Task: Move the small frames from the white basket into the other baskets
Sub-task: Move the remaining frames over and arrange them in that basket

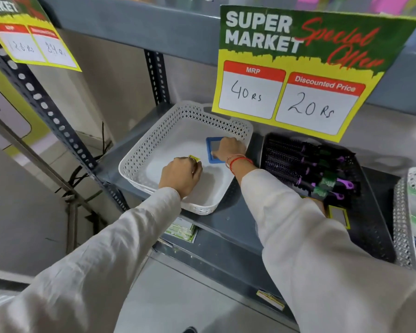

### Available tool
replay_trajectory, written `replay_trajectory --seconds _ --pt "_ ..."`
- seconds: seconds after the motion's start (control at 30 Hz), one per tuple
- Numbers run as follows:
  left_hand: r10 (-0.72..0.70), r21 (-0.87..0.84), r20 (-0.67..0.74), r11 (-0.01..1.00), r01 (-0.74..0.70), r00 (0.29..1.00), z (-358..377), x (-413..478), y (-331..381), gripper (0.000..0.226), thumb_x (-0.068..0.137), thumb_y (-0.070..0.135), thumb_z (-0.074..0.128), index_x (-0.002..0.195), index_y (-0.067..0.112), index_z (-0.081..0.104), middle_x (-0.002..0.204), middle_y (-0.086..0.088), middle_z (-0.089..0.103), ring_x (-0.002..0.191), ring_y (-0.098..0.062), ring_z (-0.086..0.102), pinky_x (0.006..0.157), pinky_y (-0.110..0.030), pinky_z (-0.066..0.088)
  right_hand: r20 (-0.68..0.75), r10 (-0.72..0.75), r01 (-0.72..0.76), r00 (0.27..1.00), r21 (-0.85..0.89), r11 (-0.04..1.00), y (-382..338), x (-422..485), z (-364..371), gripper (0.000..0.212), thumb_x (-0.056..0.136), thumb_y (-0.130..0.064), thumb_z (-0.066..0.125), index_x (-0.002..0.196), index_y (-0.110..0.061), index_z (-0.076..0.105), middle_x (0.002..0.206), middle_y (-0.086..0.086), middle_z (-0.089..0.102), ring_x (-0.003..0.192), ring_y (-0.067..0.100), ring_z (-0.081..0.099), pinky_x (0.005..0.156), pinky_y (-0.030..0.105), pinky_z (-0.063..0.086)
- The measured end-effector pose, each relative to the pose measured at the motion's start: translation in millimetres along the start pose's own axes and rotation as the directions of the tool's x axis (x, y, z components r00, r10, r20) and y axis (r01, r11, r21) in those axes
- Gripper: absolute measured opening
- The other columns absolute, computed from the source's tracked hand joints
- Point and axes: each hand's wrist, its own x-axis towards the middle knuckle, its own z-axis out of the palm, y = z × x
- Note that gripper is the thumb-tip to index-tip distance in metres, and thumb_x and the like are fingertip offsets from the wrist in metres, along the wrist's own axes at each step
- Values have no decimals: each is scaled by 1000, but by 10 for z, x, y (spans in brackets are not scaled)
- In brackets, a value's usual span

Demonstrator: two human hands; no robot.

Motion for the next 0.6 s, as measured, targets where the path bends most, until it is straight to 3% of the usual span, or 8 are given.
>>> replay_trajectory --seconds 0.23,0.4,0.47,0.53,0.6 --pt "-5 2 -17 1000 5 1000 -32 -25 30 40 96 29 40 79 2 64 85 -19 67 78 -38 61 61 -29 37 -22 118 -115 993 120 986 -67 40 18 54 80 -30 72 124 -3 55 129 14 59 121 28 55 100 36 48" --pt "15 16 5 1000 -15 1000 -79 -33 65 38 96 27 40 79 2 62 88 -21 66 81 -39 61 62 -32 40 82 171 -189 982 368 910 -47 28 -141 44 89 -10 60 131 -1 48 136 18 52 123 33 55 90 33 51" --pt "9 14 9 1000 -9 1000 -93 -23 68 39 97 28 39 80 1 61 89 -21 67 82 -40 61 63 -33 40 68 147 -162 987 433 887 -1 -15 -243 35 89 -13 61 121 -1 54 130 18 57 118 33 58 80 30 51" --pt "-1 3 18 1000 1 1000 -107 -11 95 40 97 29 39 83 1 62 93 -22 67 85 -40 61 65 -34 43 34 138 -135 990 525 840 111 -87 -374 14 86 -16 65 92 -6 57 108 19 63 101 29 63 63 26 47" --pt "-27 -13 20 1000 27 999 -131 14 127 41 98 31 38 87 1 64 96 -23 67 89 -40 61 68 -35 44 1 159 -127 987 597 792 263 -168 -514 23 83 -16 69 73 -8 49 89 13 58 85 22 60 54 24 43"
